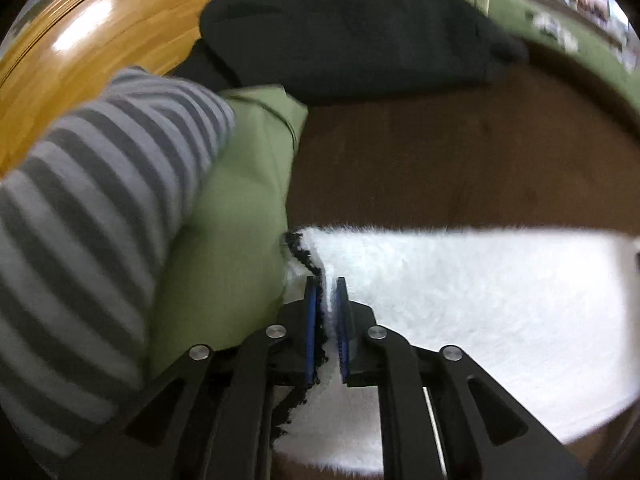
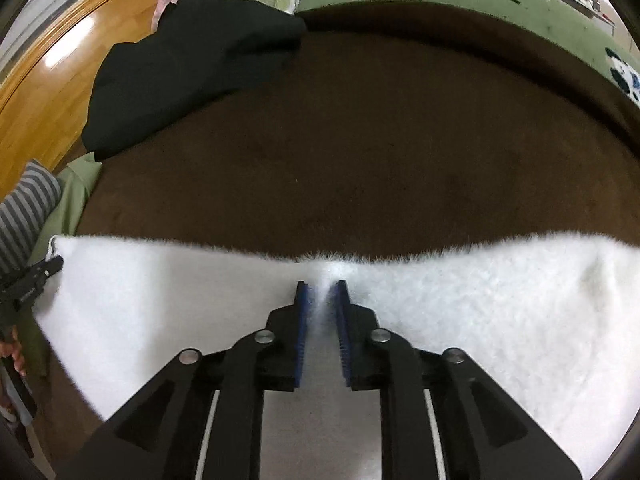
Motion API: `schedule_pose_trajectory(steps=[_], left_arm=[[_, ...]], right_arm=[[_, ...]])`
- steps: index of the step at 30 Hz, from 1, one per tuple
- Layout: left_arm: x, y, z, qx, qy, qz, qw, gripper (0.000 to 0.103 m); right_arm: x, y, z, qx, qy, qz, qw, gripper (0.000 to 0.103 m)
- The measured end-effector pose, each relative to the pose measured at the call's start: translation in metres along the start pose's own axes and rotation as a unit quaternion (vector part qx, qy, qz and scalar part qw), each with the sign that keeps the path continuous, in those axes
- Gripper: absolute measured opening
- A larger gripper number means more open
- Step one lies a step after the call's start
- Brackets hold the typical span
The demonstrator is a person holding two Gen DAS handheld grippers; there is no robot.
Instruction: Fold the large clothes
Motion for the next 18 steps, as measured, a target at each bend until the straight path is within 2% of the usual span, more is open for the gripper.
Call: schedule_pose_trajectory(steps=[3, 6, 7, 8, 9, 11, 12, 14, 16, 18], left_arm=[[0.002, -0.002, -0.005, 0.024, -0.008, -0.018, 0.9995, 0.017], [0.004, -0.002, -0.004, 0.021, -0.011, -0.010, 0.9997, 0.018], [0.005, -0.002, -0.004, 0.017, -0.012, -0.010, 0.9997, 0.021], [0.006, -0.003, -0.002, 0.012, -0.013, -0.010, 0.9998, 0.028], [0.007, -0.004, 0.001, 0.007, -0.013, -0.011, 0.9998, 0.034], [0.007, -0.011, 0.012, -0.012, -0.020, -0.019, 0.9995, 0.086], [0.010, -0.023, 0.023, -0.042, -0.037, -0.033, 0.9979, 0.086], [0.012, -0.042, 0.049, -0.062, -0.071, -0.069, 0.9932, 0.087], [0.009, -0.064, 0.079, -0.091, -0.086, -0.100, 0.9870, 0.089], [-0.002, -0.086, 0.111, -0.141, -0.093, -0.105, 0.9801, 0.091]], right_arm=[[-0.001, 0.002, 0.001, 0.005, -0.006, 0.006, 1.000, 0.030], [-0.001, 0.006, 0.004, 0.008, -0.011, 0.020, 1.000, 0.046], [-0.001, 0.008, 0.006, 0.011, -0.012, 0.021, 1.000, 0.054], [0.001, 0.008, 0.010, 0.012, -0.016, 0.019, 1.000, 0.064], [0.002, 0.008, 0.016, 0.014, -0.020, 0.014, 1.000, 0.068], [0.006, 0.007, 0.030, 0.018, -0.034, 0.006, 0.999, 0.072], [0.007, 0.007, 0.039, 0.024, -0.041, 0.002, 0.999, 0.072], [0.009, 0.002, 0.065, 0.028, -0.060, -0.007, 0.998, 0.074], [0.006, -0.008, 0.093, 0.024, -0.075, -0.017, 0.997, 0.079], [-0.004, -0.022, 0.124, 0.020, -0.078, -0.026, 0.996, 0.080]])
Point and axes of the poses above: each gripper's, at about its wrist camera, not at the fingertips, and z roughly against the way its jaws point, y to its left, x to its top, the point moved 9 cm from there along -z, roughly the way its jaws point, and after that the axes turned 12 degrees about -x, right-handed, at the moved point
